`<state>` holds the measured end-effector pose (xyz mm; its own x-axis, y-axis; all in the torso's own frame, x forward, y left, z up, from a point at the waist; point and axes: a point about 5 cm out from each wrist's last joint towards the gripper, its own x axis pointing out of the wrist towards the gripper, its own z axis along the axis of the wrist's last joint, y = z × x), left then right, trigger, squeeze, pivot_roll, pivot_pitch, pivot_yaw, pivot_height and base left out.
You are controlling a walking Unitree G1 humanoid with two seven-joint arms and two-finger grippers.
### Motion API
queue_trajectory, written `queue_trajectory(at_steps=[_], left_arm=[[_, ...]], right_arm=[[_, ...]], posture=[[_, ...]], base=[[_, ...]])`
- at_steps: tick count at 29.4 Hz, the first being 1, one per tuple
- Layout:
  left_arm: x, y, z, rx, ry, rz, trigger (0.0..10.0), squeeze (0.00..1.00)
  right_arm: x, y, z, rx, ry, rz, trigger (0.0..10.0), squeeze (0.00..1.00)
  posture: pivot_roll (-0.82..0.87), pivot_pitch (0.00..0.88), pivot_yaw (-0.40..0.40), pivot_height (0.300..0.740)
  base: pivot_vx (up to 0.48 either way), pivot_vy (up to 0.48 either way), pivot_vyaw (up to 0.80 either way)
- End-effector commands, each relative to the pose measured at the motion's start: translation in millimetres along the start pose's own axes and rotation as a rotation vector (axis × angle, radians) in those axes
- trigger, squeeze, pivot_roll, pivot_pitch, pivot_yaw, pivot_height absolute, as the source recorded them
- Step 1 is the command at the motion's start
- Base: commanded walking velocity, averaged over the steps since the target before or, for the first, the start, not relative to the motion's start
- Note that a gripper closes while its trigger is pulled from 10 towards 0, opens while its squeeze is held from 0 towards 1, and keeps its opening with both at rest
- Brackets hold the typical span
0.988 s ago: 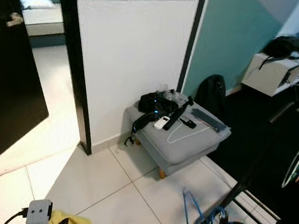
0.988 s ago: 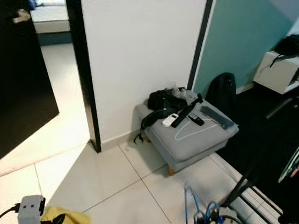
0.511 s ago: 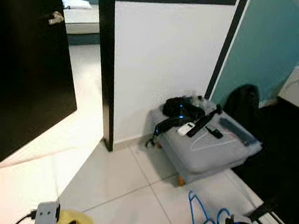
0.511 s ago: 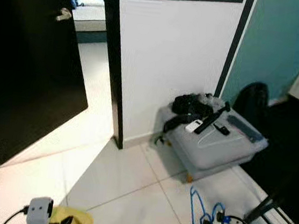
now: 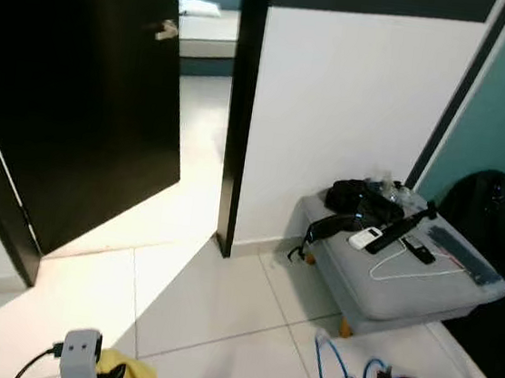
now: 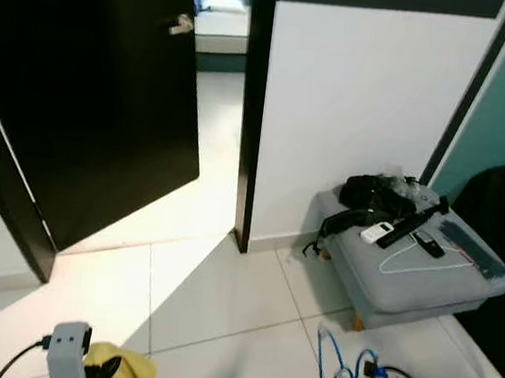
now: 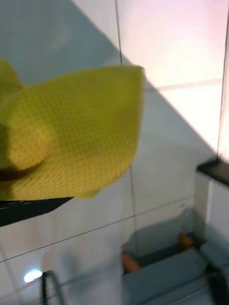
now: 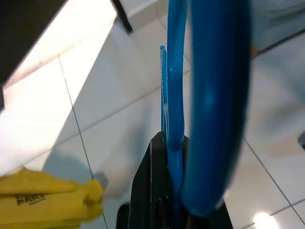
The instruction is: Hang hanger
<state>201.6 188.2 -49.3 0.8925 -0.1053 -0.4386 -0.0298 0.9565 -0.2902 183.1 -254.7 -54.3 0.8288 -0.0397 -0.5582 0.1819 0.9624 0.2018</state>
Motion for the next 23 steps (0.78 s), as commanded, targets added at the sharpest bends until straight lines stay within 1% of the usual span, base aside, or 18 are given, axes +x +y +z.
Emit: queue_trajectory(at_steps=[1, 2, 4, 6, 7, 9, 11, 14, 15, 16, 19, 23], left_arm=[[-2.6, -1.1, -7, -0.001, 0.015, 0.007, 10.0, 0.00], [-2.8, -2.9, -8, -0.002, 0.014, 0.008, 10.0, 0.00], [-3.1, -3.9, -9, -0.003, 0.013, 0.008, 10.0, 0.00], [-2.7, -1.7, -8, -0.003, 0.014, 0.009, 10.0, 0.00], [-2.4, 1.4, -6, -0.001, 0.015, 0.010, 10.0, 0.00], [-3.6, 9.3, -5, 0.003, 0.032, 0.011, 10.0, 0.00], [-3.7, 12.1, -4, 0.003, 0.033, 0.012, 10.0, 0.00], [-3.8, 13.0, -3, 0.002, 0.031, 0.014, 10.0, 0.00], [-4.1, 14.4, -3, 0.005, 0.038, 0.015, 10.0, 0.00], [-3.7, 13.0, -5, 0.007, 0.047, 0.014, 10.0, 0.00], [-2.6, 11.8, -6, 0.011, 0.056, 0.011, 10.0, 0.00], [-4.1, 17.4, -4, 0.010, 0.050, 0.018, 10.0, 0.00]], right_arm=[[1.6, 0.1, 1, 0.009, 0.008, -0.004, 10.0, 0.00], [1.0, -2.0, 0, 0.011, 0.015, -0.010, 10.0, 0.00], [0.6, -3.3, 0, 0.011, 0.019, -0.013, 10.0, 0.00], [1.5, -1.1, -1, 0.012, 0.019, -0.014, 10.0, 0.00], [2.5, 1.9, -1, 0.013, 0.017, -0.011, 10.0, 0.00], [2.7, 7.4, -5, 0.017, 0.008, -0.014, 10.0, 0.00], [2.6, 8.4, -5, 0.018, 0.001, -0.017, 10.0, 0.00], [2.3, 7.9, -6, 0.018, 0.000, -0.018, 10.0, 0.00], [2.1, 8.0, -6, 0.017, 0.001, -0.019, 10.0, 0.00], [1.0, 4.1, -7, 0.015, 0.016, -0.024, 10.0, 0.00], [0.4, -0.6, -6, 0.011, 0.037, -0.030, 10.0, 0.00], [0.8, 0.7, -6, 0.011, 0.034, -0.025, 10.0, 0.00]], posture=[[0.00, 0.000, -0.045, 0.740], [0.03, 0.000, -0.059, 0.740], [0.03, 0.000, -0.059, 0.740], [0.05, 0.000, -0.057, 0.740], [0.04, 0.000, -0.042, 0.740], [-0.05, 0.000, 0.019, 0.740], [-0.05, 0.000, 0.029, 0.740], [-0.05, 0.000, 0.030, 0.740], [-0.01, 0.000, 0.029, 0.740], [0.00, 0.000, -0.004, 0.740], [0.05, 0.000, -0.023, 0.740], [0.03, 0.000, -0.020, 0.740]], base=[[0.000, 0.000, 0.72], [0.000, 0.000, 0.72], [0.000, 0.000, 0.72], [0.000, 0.000, 0.71], [0.000, 0.000, 0.71], [0.000, 0.000, 0.71], [0.000, 0.000, 0.71], [0.000, 0.000, 0.71], [0.000, 0.000, 0.71], [0.000, 0.000, 0.71], [0.000, 0.000, 0.70], [0.000, 0.000, 0.69]])
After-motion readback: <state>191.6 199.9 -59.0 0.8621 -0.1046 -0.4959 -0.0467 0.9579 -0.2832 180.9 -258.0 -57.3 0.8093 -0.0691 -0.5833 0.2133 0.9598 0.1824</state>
